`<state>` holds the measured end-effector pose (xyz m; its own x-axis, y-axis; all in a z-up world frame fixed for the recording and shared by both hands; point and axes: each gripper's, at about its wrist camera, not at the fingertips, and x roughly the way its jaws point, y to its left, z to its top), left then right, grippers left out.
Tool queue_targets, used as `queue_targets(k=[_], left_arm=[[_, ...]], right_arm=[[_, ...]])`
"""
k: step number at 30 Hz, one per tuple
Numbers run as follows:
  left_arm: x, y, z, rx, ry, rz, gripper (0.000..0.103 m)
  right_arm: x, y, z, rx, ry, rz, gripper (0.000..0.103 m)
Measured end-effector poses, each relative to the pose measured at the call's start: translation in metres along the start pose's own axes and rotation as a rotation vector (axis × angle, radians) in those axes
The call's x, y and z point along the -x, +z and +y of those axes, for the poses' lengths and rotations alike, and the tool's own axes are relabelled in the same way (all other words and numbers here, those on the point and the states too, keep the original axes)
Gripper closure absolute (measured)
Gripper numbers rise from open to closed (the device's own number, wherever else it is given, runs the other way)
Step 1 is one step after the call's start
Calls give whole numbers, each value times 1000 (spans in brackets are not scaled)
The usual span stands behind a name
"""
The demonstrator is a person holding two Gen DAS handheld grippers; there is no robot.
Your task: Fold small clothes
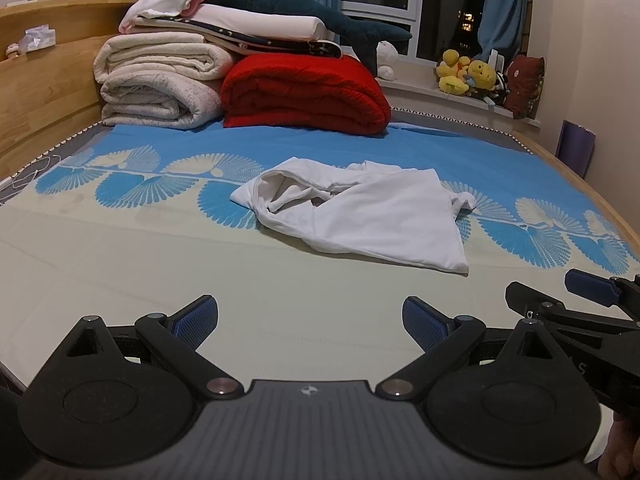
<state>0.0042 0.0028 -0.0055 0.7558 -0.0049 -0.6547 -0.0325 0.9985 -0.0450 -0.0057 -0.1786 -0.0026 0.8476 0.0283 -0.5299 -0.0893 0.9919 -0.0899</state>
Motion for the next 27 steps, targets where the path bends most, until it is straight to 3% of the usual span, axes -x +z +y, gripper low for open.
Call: queue_targets(k=[10,15,20,22,25,27], left_arm=[[0,-1,0,6,-6,-20,3],[0,1,4,22,-4,-38,3],[-12,27,20,42,53,1,7],[-24,47,30,66,65,5,13],[-50,79,45,69,43,-32,13],[-68,94,54,63,51,-65,13]], right_arm=[[-4,-2,-3,-3,-47,8,36],[-9,-2,-10,-47,-22,53,34],[-10,-4,-14,-48,-26,85,34],[-10,-4,-17,-56,-27,83,38],[-11,-5,-22,-44,-25,82,62],[-14,-6,-26,-51,-17,101,67]])
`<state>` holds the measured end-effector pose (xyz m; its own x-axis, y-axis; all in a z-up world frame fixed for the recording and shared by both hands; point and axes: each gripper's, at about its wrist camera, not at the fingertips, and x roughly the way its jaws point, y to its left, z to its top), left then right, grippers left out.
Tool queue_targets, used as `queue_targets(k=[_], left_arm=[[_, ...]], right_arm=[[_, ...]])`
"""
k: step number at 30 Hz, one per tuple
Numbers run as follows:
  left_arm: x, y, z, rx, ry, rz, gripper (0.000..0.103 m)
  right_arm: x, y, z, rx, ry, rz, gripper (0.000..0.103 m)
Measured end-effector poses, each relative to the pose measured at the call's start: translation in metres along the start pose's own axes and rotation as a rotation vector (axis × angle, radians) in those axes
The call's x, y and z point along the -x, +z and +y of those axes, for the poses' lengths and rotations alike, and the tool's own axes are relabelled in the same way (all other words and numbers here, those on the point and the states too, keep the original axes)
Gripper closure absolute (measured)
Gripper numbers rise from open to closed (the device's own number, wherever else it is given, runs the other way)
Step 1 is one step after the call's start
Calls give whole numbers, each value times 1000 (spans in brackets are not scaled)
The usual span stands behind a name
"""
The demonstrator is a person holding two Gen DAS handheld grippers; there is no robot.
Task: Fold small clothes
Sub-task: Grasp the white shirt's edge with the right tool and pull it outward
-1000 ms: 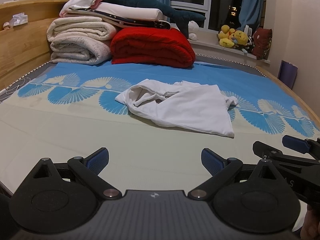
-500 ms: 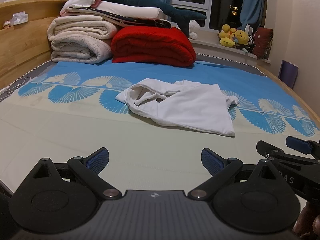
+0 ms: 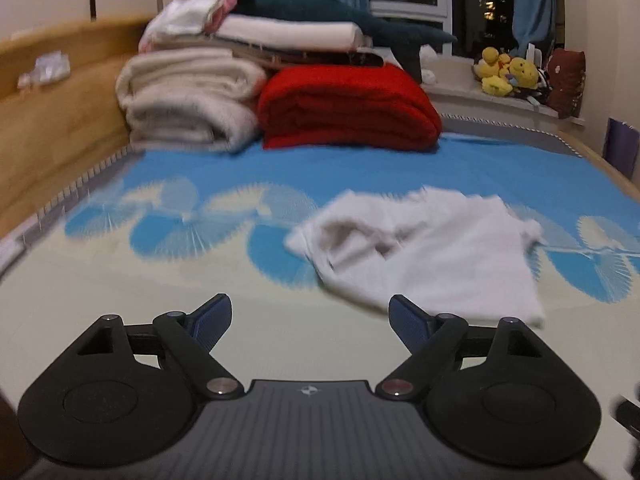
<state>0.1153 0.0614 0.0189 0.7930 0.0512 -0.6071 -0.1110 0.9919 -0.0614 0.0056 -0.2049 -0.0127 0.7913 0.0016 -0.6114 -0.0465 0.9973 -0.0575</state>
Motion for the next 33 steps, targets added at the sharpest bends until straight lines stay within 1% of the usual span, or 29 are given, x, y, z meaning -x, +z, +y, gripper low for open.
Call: queue_targets(k=[2,4,5,6,7,8,9,13,15,16,17,19,20,22,24,26,27,28,29,30,33], left_arm=[[-17,4,10,17,13,-20,13],[-32,-4,25,73,11,-14,13],[-42,-8,31,104,12,33,15],[-55,-8,38,161,25,131,22],[-64,-7,45,227,20,193,23],[-70,-6,51,279,8,222,23],[-75,-1,52,303,0,235,23],[-87,22,50,274,-2,208,21],[-88,26,56,253,17,206,21],[-91,31,59,259,11,208,21],[-96,36,62,260,11,212,21],[-84,28,71,229,44,211,20],[-87,31,74,236,42,222,20],[-83,29,81,246,37,236,20],[-85,30,86,252,28,246,20],[-84,32,89,252,25,240,20],[-84,32,91,252,26,238,20],[-83,33,92,256,25,234,20],[-82,34,94,259,24,231,20],[-81,34,96,260,24,229,20],[-78,35,99,266,27,217,20]], right_arm=[[-7,1,-4,-2,-8,24,67],[-20,6,-10,2,-8,57,67],[-28,8,-13,11,-5,71,63],[-39,12,-14,25,-5,81,60],[-52,17,-16,45,-15,90,51],[-68,22,-18,60,-31,96,44],[-85,28,-20,66,-48,98,42],[-161,56,-30,48,-134,134,39],[-199,67,-35,10,-159,182,34],[-216,73,-39,-28,-170,214,31],[-231,78,-43,-84,-175,239,30],[-254,83,-49,-192,-168,266,27],[-266,84,-50,-241,-158,283,26],[-285,81,-45,-288,-143,311,26],[-302,75,-37,-292,-169,339,27],[-311,69,-29,-311,-181,352,35],[-312,67,-26,-314,-198,332,40],[-312,66,-22,-317,-202,319,57],[-310,66,-19,-311,-202,308,80],[-309,67,-16,-299,-198,305,92],[-296,72,-9,-266,-194,283,94]])
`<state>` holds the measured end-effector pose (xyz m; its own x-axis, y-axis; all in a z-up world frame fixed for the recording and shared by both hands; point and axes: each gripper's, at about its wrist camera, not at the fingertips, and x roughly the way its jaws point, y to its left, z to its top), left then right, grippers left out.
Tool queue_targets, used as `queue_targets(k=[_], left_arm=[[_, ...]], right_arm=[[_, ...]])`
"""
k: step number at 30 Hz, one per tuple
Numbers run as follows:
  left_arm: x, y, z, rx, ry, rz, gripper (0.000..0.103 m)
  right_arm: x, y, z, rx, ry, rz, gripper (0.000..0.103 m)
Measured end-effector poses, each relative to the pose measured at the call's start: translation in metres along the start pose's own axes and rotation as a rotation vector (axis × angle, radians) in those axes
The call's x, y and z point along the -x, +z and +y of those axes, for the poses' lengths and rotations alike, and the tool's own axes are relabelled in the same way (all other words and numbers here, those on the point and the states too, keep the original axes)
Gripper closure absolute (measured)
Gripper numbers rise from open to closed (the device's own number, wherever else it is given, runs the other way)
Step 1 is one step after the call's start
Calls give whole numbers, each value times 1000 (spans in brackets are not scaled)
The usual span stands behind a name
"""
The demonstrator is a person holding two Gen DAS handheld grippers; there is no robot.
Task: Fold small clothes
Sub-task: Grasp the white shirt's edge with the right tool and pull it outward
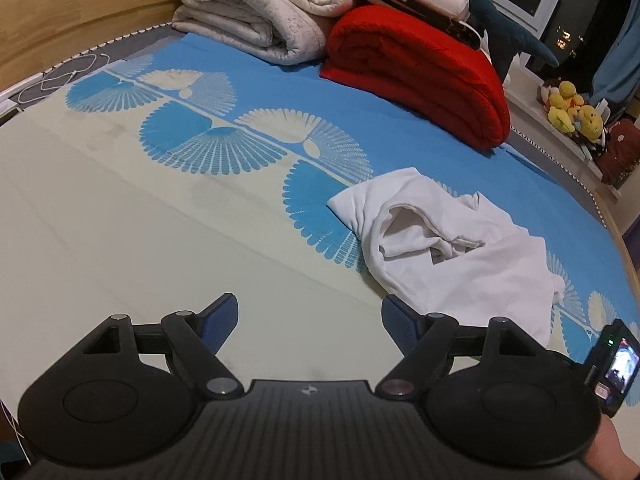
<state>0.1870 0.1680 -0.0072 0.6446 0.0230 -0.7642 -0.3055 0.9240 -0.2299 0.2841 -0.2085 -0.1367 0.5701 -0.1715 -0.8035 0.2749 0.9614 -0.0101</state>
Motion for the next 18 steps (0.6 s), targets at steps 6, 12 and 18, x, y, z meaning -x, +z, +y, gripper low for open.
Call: queue_targets(k=[6,12,18], left_arm=[[9,0,7,6,13,-14,20],[18,1,16,17,19,-7,20],[26,3,29,21,35,-20,20]], right_arm=[[44,-12,5,97,59,-49,95],[97,-70,26,274,121,-1,96],[152,-148,73,422,249,41,96]])
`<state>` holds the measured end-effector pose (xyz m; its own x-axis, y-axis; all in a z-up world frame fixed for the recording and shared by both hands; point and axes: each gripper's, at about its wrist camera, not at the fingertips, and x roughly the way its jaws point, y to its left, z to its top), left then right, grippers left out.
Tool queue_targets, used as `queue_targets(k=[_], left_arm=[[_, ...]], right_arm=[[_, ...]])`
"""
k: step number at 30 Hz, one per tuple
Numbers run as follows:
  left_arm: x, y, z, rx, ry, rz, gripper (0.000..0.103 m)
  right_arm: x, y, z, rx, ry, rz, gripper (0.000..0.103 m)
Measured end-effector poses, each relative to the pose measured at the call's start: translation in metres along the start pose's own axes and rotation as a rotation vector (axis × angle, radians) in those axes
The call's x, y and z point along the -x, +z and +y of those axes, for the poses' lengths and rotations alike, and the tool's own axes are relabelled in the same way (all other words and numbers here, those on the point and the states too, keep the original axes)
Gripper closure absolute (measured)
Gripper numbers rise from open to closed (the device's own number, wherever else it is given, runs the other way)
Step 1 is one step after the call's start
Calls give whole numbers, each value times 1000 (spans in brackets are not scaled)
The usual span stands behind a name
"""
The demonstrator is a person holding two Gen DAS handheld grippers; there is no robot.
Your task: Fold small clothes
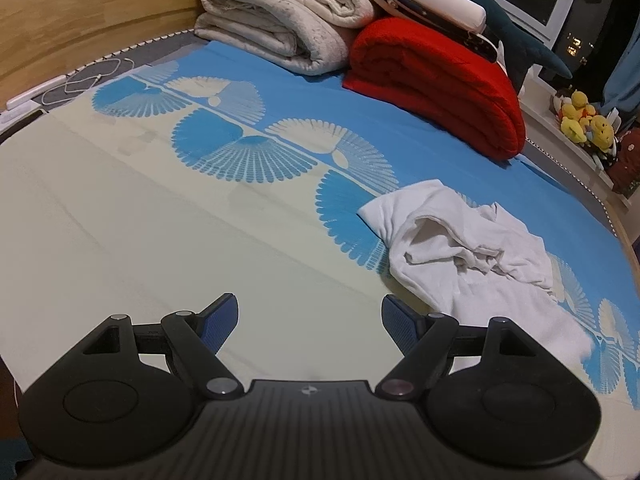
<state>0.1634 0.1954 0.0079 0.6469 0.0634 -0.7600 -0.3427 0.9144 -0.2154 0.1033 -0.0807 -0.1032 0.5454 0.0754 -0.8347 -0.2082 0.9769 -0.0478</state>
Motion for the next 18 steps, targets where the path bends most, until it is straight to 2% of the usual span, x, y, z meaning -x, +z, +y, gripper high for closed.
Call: queue_targets(k=[5,9,12,15,17,18], left_arm=[[2,3,11,-1,23,-2,20],[1,4,18,2,43,2,20],[-1,7,24,17,51,11,20],[0,9,25,18,54,9,20],[0,9,24,17,49,11,20],[0,8,23,15,46,11,19]], right_arm=[[14,-12,75,102,118,-18,96],[17,-6,115,183,216,4,96],[16,-1,123,234,230,39,94],[19,6,104,173,277,89,86],[26,6,88,132,310,102,70],[31,3,79,122,324,96,69]])
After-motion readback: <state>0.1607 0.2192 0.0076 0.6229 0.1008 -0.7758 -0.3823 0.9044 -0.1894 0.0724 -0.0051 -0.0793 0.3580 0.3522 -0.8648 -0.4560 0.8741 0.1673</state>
